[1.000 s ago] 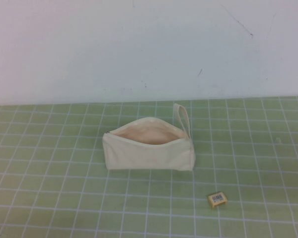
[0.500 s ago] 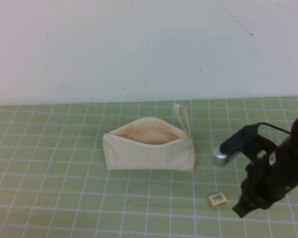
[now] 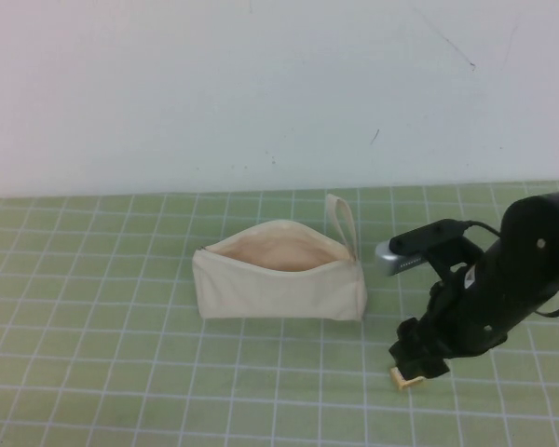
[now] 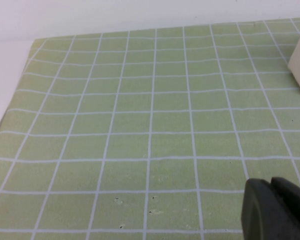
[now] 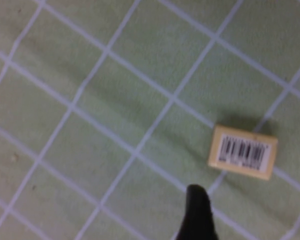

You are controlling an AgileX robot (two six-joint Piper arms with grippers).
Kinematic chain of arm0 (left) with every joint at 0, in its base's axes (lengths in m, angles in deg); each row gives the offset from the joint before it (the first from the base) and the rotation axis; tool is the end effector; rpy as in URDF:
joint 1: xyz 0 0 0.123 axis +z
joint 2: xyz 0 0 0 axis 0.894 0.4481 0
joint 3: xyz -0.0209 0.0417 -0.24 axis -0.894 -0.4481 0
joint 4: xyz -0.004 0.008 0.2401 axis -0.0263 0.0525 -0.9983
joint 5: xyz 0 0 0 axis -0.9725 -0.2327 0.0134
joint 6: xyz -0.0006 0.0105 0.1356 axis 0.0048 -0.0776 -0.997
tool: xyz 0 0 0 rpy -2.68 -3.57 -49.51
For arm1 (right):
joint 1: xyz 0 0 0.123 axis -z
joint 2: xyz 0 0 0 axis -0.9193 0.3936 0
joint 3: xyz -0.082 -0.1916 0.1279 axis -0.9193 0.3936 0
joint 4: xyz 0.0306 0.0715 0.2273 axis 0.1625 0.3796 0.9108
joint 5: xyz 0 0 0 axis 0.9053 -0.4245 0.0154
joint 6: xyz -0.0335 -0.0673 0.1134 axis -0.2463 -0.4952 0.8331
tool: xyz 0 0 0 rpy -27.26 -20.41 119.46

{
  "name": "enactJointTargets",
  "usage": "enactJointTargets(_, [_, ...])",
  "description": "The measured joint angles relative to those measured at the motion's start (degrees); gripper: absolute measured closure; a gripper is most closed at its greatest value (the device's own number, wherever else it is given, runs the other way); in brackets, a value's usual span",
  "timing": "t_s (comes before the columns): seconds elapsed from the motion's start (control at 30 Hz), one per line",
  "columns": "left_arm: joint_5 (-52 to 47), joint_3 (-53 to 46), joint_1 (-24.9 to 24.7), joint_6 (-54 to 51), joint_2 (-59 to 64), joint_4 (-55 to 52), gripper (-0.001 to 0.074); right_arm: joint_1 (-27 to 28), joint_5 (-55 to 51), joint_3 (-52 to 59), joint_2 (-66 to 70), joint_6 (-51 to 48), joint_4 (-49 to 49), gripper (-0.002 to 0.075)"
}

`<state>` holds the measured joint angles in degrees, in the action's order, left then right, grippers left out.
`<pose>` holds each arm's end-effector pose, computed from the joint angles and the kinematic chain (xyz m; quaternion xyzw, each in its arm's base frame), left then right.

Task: Put eraser into pencil case
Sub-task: Pick up the eraser from the table

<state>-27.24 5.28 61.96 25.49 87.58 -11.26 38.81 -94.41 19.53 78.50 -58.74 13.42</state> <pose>0.1261 -0.0046 0.1647 0.0106 0.7945 -0.0140 0.6071 0.2996 0.1773 0.1183 -0.2505 0.9481 0.1004 0.1683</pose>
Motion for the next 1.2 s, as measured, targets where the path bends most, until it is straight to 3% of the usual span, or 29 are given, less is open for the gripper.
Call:
enactJointTargets(0.43, [0.0,0.0,0.0,0.0,0.0,0.0,0.0736,0.0,3.4,-2.9,9.0,0.4,1.6,0.0251])
enactJointTargets(0.73, [0.0,0.0,0.0,0.0,0.0,0.0,0.0736,0.0,3.3,-3.0,9.7,0.4,1.6,0.0424])
enactJointTargets(0.9, [0.0,0.0,0.0,0.0,0.0,0.0,0.0736,0.0,2.6,-3.3,9.7,0.4,1.6,0.0424])
enactJointTargets(1.2, [0.0,0.0,0.0,0.0,0.0,0.0,0.0736,0.0,-18.7,-14.5,10.0,-3.3,0.1,0.0424])
